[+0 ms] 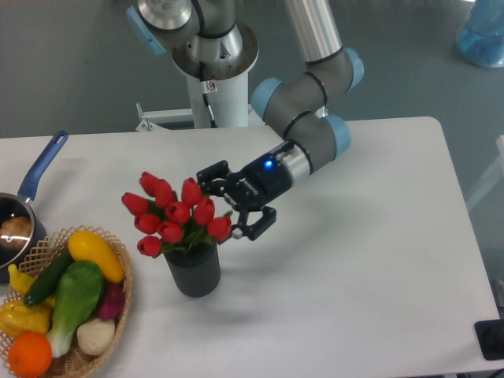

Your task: Insert the flowers into the vase

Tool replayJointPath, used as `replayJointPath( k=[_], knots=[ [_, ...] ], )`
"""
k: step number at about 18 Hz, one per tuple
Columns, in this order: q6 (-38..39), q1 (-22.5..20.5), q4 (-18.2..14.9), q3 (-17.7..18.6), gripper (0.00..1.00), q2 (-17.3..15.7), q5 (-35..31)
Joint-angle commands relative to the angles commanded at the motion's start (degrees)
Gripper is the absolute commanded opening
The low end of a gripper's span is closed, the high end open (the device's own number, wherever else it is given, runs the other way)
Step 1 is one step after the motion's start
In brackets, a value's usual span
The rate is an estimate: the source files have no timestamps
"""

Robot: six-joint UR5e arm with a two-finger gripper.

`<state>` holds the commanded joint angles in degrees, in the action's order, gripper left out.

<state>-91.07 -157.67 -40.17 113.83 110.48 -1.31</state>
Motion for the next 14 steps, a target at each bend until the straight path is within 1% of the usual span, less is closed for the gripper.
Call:
replayJointPath(
  k=[2,5,7,9,10,12,13,14],
  knots=[
    [1.9,-2.5,0.2,-1.4,1.00,-0.2,-1.6],
    [2.0,-4.0,0.1,-1.6,1.00,-1.6,-5.8],
    [2.6,-4.0,0.1,-1.8,1.00,-2.5,-7.1],
    [4.7,-4.3,0.1,-3.3,1.00,-3.7,-8.7],
    [5.7,-4.7,0.1,-4.1,1.00,-4.7,-12.8],
    [6.4,-5.3,0.0,-5.3,1.00,-8.8,-27.8],
    [7.6,-5.4,-0.2,-6.2,1.00,-10.2,-33.4],
    [9.8,-5.4,-0.2,-7.3,1.00,-11.0,-37.5]
  ],
)
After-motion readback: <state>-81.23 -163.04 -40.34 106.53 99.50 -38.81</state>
